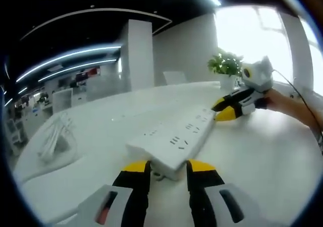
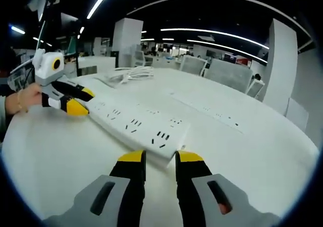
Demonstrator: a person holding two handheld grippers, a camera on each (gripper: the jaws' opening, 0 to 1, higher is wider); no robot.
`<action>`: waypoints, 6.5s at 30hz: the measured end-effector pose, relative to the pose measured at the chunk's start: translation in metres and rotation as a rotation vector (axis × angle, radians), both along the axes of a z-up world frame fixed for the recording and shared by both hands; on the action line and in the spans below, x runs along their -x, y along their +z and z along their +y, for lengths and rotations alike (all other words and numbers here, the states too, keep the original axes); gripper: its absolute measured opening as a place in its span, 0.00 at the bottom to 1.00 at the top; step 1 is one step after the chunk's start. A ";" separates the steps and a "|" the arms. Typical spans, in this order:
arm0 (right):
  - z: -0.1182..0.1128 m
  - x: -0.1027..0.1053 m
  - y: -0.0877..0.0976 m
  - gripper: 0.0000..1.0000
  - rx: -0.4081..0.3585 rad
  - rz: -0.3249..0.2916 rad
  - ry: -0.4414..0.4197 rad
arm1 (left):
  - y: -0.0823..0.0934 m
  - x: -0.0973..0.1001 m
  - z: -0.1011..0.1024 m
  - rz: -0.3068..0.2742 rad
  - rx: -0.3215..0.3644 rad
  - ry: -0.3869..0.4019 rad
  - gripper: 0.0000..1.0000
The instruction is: Straighten the power strip on the desk, plug the charger into it
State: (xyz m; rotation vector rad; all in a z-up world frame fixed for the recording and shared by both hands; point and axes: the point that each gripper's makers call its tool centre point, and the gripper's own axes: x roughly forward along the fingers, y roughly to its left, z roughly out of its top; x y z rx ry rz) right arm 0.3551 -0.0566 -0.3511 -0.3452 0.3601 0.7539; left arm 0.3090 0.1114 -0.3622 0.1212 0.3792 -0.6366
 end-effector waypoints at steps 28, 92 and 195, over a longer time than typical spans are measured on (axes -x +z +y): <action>0.000 0.035 0.002 0.17 -0.039 -0.004 -0.013 | 0.000 0.009 0.011 0.007 -0.043 -0.011 0.26; -0.006 0.106 0.001 0.13 -0.017 -0.022 -0.008 | -0.001 0.055 0.008 -0.008 -0.076 -0.052 0.21; -0.035 0.135 0.001 0.14 -0.105 0.020 0.021 | -0.003 0.133 -0.020 0.046 -0.030 -0.118 0.20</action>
